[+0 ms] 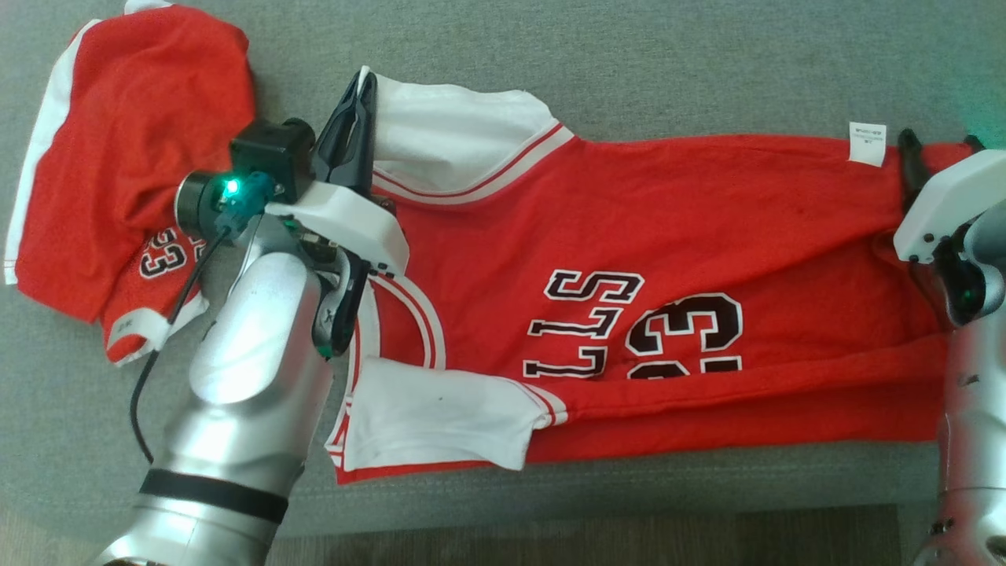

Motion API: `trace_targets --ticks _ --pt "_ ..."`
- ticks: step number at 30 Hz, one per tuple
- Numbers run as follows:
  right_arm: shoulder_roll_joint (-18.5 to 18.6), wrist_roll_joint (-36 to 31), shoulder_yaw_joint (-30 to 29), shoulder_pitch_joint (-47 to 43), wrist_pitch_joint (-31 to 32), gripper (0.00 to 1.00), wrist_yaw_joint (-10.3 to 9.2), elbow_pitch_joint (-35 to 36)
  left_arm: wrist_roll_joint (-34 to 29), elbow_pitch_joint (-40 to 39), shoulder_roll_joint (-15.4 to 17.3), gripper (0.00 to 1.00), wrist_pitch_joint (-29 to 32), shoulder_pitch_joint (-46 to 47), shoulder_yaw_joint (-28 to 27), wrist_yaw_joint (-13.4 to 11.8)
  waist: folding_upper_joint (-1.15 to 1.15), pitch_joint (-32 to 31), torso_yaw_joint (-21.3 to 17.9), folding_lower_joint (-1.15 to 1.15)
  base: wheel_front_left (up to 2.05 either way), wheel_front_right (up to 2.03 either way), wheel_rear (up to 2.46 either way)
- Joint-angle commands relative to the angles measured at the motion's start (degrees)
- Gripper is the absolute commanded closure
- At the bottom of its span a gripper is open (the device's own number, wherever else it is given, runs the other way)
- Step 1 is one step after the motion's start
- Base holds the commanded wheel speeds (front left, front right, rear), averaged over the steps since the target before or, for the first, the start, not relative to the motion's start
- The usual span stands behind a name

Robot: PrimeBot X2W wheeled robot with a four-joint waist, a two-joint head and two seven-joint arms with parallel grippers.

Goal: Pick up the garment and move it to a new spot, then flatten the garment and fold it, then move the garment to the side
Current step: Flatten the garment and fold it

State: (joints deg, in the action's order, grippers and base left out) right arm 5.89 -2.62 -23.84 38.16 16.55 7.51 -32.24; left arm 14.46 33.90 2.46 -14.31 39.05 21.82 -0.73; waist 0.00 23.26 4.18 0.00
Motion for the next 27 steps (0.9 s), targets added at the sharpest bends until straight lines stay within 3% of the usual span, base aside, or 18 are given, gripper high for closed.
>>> trace_targets --ticks 1,2,3,4,5,6,18,27 --pt "0.5 -0.5 0.8 1.3 -0.3 0.00 -0.02 0.8 0.4 -1.4 1.0 1.00 -0.7 2.2 -1.2 0.1 0.00 0.0 0.0 0.00 0.00 0.00 0.00" --pt "0.4 -0.5 0.8 1.3 -0.3 0.04 -0.02 0.4 0.4 -1.4 1.0 1.00 -0.7 2.2 -1.2 0.0 0.00 0.0 0.0 0.00 0.00 0.00 0.00" --pt "0.4 -0.5 0.9 1.3 -0.2 0.33 -0.02 0.0 0.4 -1.3 1.0 1.00 -0.7 2.2 -1.2 0.0 0.00 -0.1 0.0 0.00 0.00 0.00 0.00" --pt "0.4 -0.4 1.0 1.3 -0.1 0.88 -0.02 -0.4 0.3 -1.3 1.0 1.00 -0.7 2.2 -1.2 0.0 0.00 -0.1 -0.1 0.00 0.00 0.00 0.00" --pt "0.4 -0.4 1.0 1.3 -0.1 0.88 -0.02 -0.4 0.3 -1.3 1.0 1.00 -0.7 2.2 -1.2 0.0 0.00 -0.1 -0.1 0.00 0.00 0.00 0.00" --pt "0.4 -0.3 1.1 1.4 -0.2 1.00 -0.02 -0.7 0.3 -1.2 1.0 1.00 -0.7 2.2 -1.2 0.0 0.00 -0.2 -0.1 0.00 0.00 0.00 0.00" --pt "1.1 2.8 3.6 1.6 -6.8 1.00 -0.02 0.5 0.6 -2.6 1.9 1.00 -0.7 0.9 -3.7 -1.2 0.00 -2.8 -0.8 0.00 0.00 0.00 0.00" --pt "1.7 7.4 2.2 1.7 -11.7 1.00 -0.02 -0.4 0.7 -4.5 2.1 1.00 -0.7 -1.7 -6.2 -1.8 0.00 -4.8 -0.4 0.00 0.00 0.00 0.00"
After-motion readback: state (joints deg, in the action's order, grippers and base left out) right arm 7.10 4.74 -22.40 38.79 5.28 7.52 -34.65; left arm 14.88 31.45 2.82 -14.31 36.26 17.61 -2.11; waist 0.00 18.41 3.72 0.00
